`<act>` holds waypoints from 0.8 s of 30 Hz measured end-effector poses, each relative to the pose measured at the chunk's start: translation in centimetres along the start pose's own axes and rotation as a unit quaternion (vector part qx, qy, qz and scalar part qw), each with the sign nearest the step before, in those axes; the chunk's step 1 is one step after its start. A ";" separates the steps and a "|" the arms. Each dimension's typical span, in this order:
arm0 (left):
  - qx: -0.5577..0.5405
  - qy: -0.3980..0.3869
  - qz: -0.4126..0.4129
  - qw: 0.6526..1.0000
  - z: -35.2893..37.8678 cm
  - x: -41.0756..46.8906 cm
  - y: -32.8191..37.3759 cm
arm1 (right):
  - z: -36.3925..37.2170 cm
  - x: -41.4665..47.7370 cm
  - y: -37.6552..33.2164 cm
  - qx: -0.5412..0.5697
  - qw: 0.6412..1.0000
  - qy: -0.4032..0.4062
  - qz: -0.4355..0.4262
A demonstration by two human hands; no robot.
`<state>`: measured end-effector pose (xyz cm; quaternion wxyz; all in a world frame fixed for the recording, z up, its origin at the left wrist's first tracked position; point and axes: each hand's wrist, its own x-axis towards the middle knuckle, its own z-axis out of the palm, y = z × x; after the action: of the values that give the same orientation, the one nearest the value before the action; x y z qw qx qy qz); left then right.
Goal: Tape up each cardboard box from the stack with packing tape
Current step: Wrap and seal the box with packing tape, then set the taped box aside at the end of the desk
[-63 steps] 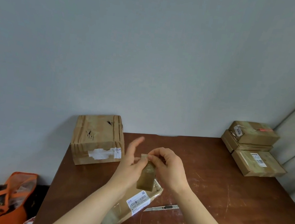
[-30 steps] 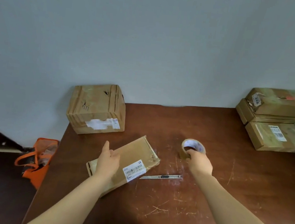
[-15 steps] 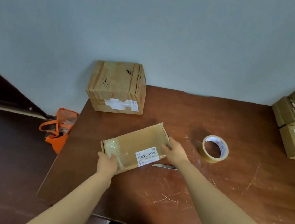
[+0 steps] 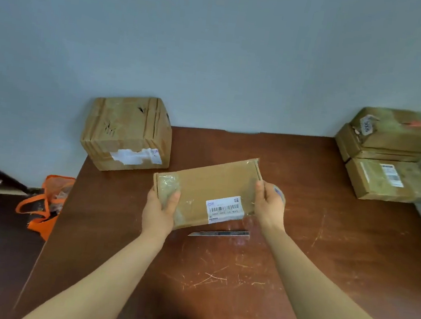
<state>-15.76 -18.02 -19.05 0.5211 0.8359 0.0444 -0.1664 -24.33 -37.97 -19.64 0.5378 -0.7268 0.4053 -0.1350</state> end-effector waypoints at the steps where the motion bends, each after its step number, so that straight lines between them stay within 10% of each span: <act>1: 0.001 -0.016 0.012 1.000 0.7 0.0 0.8 | -1.1 0.0 -0.2 0.005 1.000 0.018 -0.003; 9: 0.038 -0.139 0.112 0.983 7.3 0.2 6.5 | -9.3 -1.9 -0.6 0.034 0.985 0.168 -0.008; 24: -0.044 -0.254 0.029 0.966 24.0 -5.4 13.8 | -25.7 4.0 6.2 0.183 0.926 0.313 0.104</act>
<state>-22.96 -44.96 -15.16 0.5564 0.7430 -0.1061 -0.3565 -40.79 -58.78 -16.25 0.5185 -0.4906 0.5944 -0.3704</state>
